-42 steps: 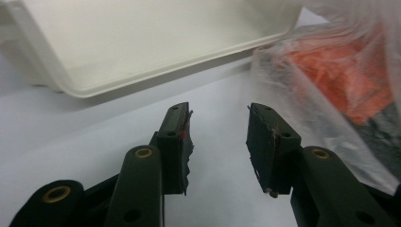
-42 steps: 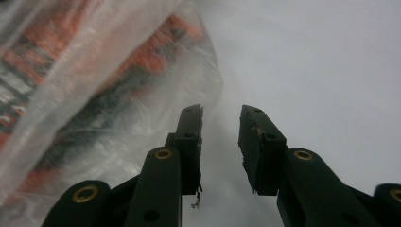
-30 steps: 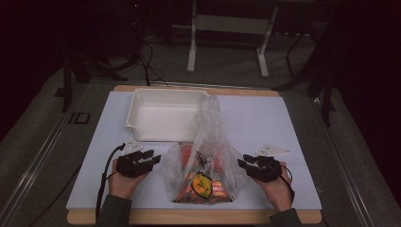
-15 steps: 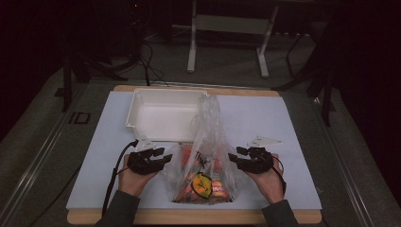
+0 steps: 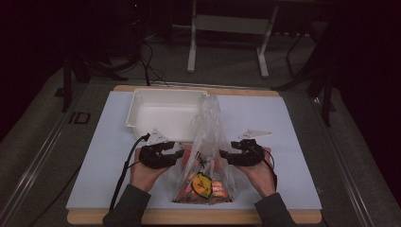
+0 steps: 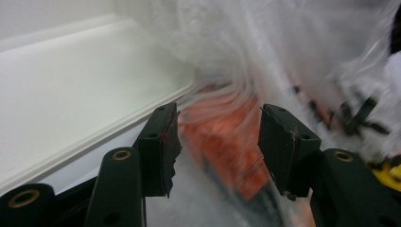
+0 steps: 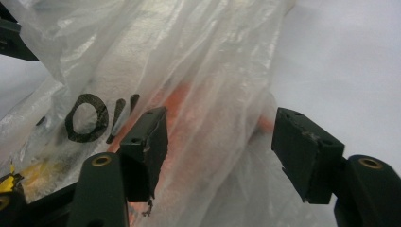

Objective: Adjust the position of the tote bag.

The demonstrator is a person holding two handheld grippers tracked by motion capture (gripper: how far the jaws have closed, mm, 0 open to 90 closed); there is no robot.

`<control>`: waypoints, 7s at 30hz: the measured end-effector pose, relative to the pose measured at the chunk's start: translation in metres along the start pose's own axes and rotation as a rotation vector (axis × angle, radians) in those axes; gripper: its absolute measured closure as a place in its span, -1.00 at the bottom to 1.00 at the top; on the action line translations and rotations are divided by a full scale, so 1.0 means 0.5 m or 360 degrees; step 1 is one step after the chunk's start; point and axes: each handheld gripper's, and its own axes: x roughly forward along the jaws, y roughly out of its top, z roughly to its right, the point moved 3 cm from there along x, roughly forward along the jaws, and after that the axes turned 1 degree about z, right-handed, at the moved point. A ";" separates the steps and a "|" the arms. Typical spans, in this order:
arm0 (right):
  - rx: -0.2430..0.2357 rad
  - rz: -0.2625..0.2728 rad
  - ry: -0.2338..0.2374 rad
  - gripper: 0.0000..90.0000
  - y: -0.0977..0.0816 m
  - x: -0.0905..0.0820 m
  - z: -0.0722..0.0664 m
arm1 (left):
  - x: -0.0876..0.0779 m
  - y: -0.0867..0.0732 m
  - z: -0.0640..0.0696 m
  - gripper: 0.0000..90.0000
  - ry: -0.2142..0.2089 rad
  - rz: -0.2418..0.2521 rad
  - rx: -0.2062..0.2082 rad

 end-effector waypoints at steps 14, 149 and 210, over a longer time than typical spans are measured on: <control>0.0004 -0.0051 0.0037 -0.02 0.011 0.027 -0.001 | 0.049 0.044 0.037 0.00 -0.0054 -0.0003 0.0034; -0.0119 -0.0005 -0.0109 1.00 -0.073 -0.094 0.039 | -0.074 -0.122 -0.093 1.00 0.0159 -0.0097 -0.0178; -0.0192 -0.0105 -0.0062 0.94 -0.149 -0.085 0.008 | -0.113 -0.036 0.023 0.14 -0.0016 0.0161 0.0247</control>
